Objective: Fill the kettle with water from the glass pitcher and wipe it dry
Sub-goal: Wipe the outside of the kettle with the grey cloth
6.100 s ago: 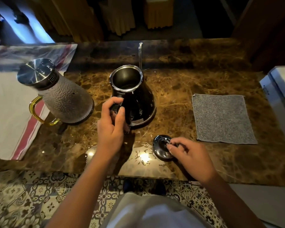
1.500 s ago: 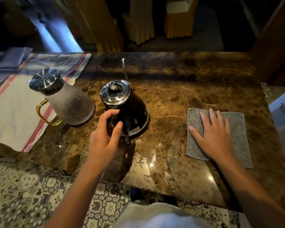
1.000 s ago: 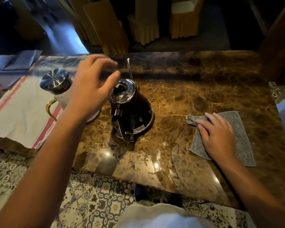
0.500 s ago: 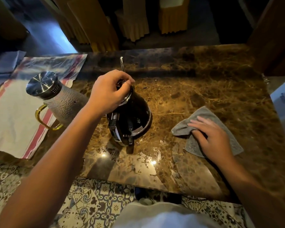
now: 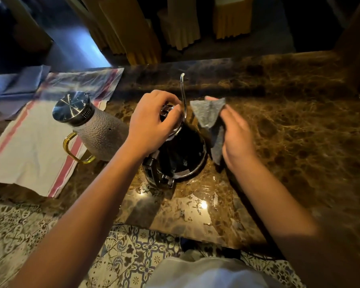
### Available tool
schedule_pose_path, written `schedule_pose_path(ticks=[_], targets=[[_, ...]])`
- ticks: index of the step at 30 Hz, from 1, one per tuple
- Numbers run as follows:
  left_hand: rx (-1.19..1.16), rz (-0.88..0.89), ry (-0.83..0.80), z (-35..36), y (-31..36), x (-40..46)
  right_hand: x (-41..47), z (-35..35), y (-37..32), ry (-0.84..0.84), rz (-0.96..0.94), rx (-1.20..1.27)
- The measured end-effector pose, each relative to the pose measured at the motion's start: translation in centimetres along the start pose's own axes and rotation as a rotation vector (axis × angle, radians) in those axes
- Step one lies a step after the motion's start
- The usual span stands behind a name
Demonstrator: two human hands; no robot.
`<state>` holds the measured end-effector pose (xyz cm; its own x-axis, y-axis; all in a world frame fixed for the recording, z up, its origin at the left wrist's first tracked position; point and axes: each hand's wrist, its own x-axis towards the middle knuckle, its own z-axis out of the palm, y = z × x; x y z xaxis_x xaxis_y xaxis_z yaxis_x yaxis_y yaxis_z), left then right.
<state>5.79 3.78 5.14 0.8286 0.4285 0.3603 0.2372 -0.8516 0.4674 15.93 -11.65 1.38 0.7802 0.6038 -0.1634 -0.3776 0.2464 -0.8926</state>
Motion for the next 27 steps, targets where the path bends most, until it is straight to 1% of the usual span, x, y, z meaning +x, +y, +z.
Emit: schedule_pose_path(ticks=[3,5,7,10,12,14,15,18,19,20,22,24,27], targets=[[-0.008,-0.023,0.016,0.1,0.0,0.0,-0.5,1.3,2.7,-0.143,0.029,-0.250],[-0.032,-0.013,0.015,0.0,-0.1,0.0,-0.9,1.1,4.9,-0.206,0.029,-0.345],[-0.054,-0.015,0.014,0.0,-0.1,0.0,-0.9,0.6,6.5,-0.166,0.061,-0.363],[-0.085,-0.042,0.007,0.0,-0.2,0.0,-0.7,-0.1,7.6,-0.076,0.177,-0.411],[-0.096,-0.047,0.011,0.0,-0.2,0.0,-0.7,-0.3,8.0,-0.056,0.196,-0.424],[-0.100,-0.046,0.018,0.0,-0.2,0.0,-1.3,-0.2,8.4,-0.045,0.144,-0.429],[-0.103,-0.046,0.020,0.0,-0.2,0.0,-1.9,0.0,8.5,-0.040,0.087,-0.424],[-0.113,-0.046,0.022,0.1,-0.2,0.1,-4.2,0.7,8.6,-0.116,-0.211,-0.395],[-0.119,-0.045,0.018,0.1,-0.2,0.1,-4.6,1.0,8.6,-0.136,-0.283,-0.397],[-0.129,-0.045,0.011,0.1,-0.3,0.1,-4.6,1.2,8.3,-0.155,-0.309,-0.384],[-0.160,-0.062,-0.002,0.1,-0.3,0.2,-3.7,1.5,7.5,-0.168,-0.273,-0.309],[-0.193,-0.086,0.002,0.0,-0.1,0.1,-2.1,1.5,6.2,-0.179,-0.192,-0.228],[-0.214,-0.094,0.011,-0.1,0.1,0.1,0.6,1.6,3.8,-0.154,-0.126,-0.237]])
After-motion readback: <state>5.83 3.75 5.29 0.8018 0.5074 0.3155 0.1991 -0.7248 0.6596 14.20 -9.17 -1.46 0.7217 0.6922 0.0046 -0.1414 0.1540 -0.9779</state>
